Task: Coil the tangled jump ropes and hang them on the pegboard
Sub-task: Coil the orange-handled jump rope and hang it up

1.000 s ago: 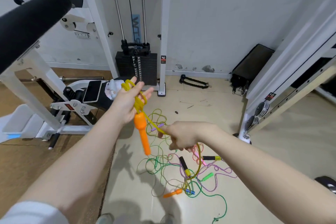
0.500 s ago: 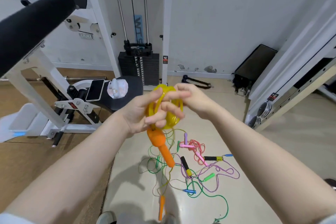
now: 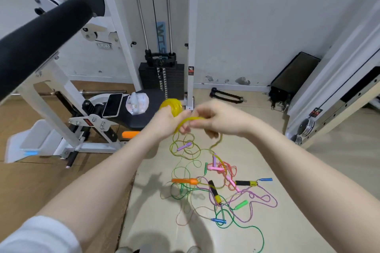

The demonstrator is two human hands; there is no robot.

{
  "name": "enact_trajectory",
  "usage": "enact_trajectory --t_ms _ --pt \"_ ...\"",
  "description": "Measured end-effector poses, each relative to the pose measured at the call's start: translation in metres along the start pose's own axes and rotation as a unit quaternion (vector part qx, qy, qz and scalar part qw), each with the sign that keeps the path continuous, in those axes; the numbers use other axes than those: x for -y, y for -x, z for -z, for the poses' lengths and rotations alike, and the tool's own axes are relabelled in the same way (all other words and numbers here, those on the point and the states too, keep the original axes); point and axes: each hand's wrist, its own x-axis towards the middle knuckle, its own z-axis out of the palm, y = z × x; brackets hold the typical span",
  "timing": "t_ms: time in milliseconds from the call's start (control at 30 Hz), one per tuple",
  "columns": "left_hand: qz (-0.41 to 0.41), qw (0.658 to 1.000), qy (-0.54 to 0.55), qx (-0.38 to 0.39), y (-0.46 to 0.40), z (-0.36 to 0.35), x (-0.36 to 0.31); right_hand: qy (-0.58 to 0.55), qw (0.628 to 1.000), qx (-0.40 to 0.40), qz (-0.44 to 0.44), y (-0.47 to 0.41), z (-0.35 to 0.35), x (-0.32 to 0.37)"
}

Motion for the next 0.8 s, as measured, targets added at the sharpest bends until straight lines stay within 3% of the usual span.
enact_trajectory --t_ms 67,133,233,300,400,500,567,633,733,800 --pt "0.080 0.982 0.081 0.153 0.009 -0.003 -0.010 -0.045 0.995 -0.083 0.033 -0.003 0.013 -0.001" --pt "0.126 0.939 0.147 0.284 0.011 0.000 -0.014 -0.158 0.980 -0.112 0.040 -0.004 0.023 -0.009" --pt "0.067 0.871 0.252 0.416 0.012 0.008 -0.023 -0.251 0.956 -0.146 0.028 -0.007 0.023 -0.027" --pt "0.019 0.830 0.329 0.451 0.011 0.012 -0.030 -0.258 0.955 -0.146 0.011 -0.011 0.014 -0.036" --pt "-0.025 0.804 0.444 0.395 0.005 0.019 -0.038 -0.252 0.962 -0.067 -0.078 -0.011 -0.003 -0.043" --pt "-0.041 0.833 0.514 0.202 -0.002 0.030 -0.044 -0.143 0.974 0.064 -0.161 -0.003 -0.019 -0.049" --pt "-0.025 0.848 0.527 0.060 -0.011 0.036 -0.041 -0.113 0.968 0.107 -0.197 0.003 -0.026 -0.052" --pt "0.008 0.871 0.490 -0.036 -0.018 0.038 -0.036 -0.106 0.968 0.129 -0.188 0.008 -0.026 -0.048" --pt "0.019 0.931 0.361 -0.042 -0.016 0.026 -0.026 -0.077 0.980 0.131 -0.125 0.007 -0.018 -0.030" --pt "0.006 0.975 0.221 -0.007 -0.008 0.013 -0.019 -0.063 0.992 0.075 -0.075 0.002 -0.012 -0.017"
